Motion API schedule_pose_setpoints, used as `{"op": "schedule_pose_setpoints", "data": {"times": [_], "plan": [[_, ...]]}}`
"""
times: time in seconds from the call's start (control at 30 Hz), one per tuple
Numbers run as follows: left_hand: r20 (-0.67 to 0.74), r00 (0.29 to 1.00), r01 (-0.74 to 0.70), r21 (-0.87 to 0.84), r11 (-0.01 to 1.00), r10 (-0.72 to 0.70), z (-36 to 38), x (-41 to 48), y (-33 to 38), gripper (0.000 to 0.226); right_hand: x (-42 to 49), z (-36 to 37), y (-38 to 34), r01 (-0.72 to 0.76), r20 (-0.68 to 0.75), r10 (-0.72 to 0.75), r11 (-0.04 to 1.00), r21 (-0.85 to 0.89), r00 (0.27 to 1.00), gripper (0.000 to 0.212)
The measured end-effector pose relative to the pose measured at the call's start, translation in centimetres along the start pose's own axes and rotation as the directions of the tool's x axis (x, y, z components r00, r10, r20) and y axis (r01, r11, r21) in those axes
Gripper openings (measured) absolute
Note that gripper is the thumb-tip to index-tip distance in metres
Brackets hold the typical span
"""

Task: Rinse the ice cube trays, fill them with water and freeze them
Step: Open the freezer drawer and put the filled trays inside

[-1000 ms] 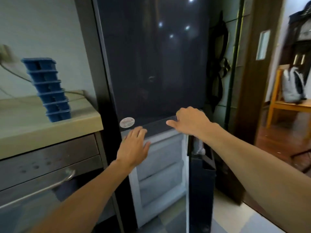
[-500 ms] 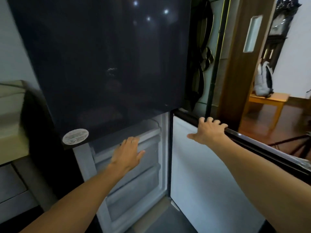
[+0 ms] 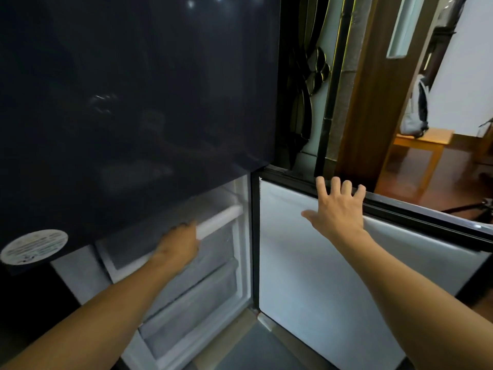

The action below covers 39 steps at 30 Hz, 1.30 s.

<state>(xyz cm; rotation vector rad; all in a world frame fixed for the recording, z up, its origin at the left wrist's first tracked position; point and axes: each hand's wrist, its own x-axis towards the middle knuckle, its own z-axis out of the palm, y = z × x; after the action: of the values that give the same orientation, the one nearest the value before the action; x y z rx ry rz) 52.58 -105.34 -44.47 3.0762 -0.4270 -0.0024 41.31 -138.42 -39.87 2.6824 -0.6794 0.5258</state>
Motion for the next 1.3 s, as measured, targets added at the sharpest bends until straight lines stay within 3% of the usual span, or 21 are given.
{"op": "schedule_pose_setpoints", "data": {"times": [0.13, 0.27, 0.5, 0.63, 0.83, 1.0, 1.13, 1.3], "plan": [[0.056, 0.982, -0.178, -0.031, 0.983, 0.180, -0.6, -3.9, 1.5, 0.038, -0.4, -0.2, -0.2, 0.010, -0.025, -0.010, 1.000, 0.008, 1.000, 0.098], [0.010, 0.959, -0.284, 0.008, 0.959, 0.284, 0.4, -8.0, 3.5, 0.032, -1.2, -0.6, -0.2, 0.020, -0.025, -0.020, 1.000, -0.007, 0.999, 0.102], [-0.070, 0.966, -0.255, -0.157, 0.954, 0.247, -1.1, -11.8, 3.5, 0.046, -2.9, -4.3, -1.2, 0.059, 0.096, -0.064, 0.997, 0.058, 0.993, 0.106], [-0.203, 0.944, -0.290, -0.141, 0.947, 0.259, -3.4, -15.0, 0.9, 0.052, -5.7, -8.9, -4.4, 0.143, -0.016, -0.143, 0.966, 0.217, 0.990, 0.088], [-0.420, 0.898, -0.231, -0.195, 0.953, 0.132, -8.5, -21.9, -7.2, 0.039, -12.0, -18.8, -12.0, 0.435, -0.337, -0.288, 0.718, 0.543, 0.896, 0.064], [-0.646, 0.763, -0.193, -0.256, 0.947, -0.019, -14.1, -29.3, -14.7, 0.026, -17.3, -28.5, -19.1, 0.663, -0.583, -0.321, 0.439, 0.607, 0.746, 0.049], [-0.771, 0.626, -0.142, -0.257, 0.956, -0.114, -18.2, -34.4, -20.3, 0.022, -19.7, -35.6, -24.6, 0.771, -0.672, -0.380, 0.275, 0.575, 0.636, 0.049], [-0.801, 0.559, 0.010, -0.255, 0.967, -0.217, -21.4, -37.8, -26.5, 0.024, -20.6, -42.9, -31.1, 0.791, -0.686, -0.422, 0.149, 0.593, 0.594, 0.058]]}}
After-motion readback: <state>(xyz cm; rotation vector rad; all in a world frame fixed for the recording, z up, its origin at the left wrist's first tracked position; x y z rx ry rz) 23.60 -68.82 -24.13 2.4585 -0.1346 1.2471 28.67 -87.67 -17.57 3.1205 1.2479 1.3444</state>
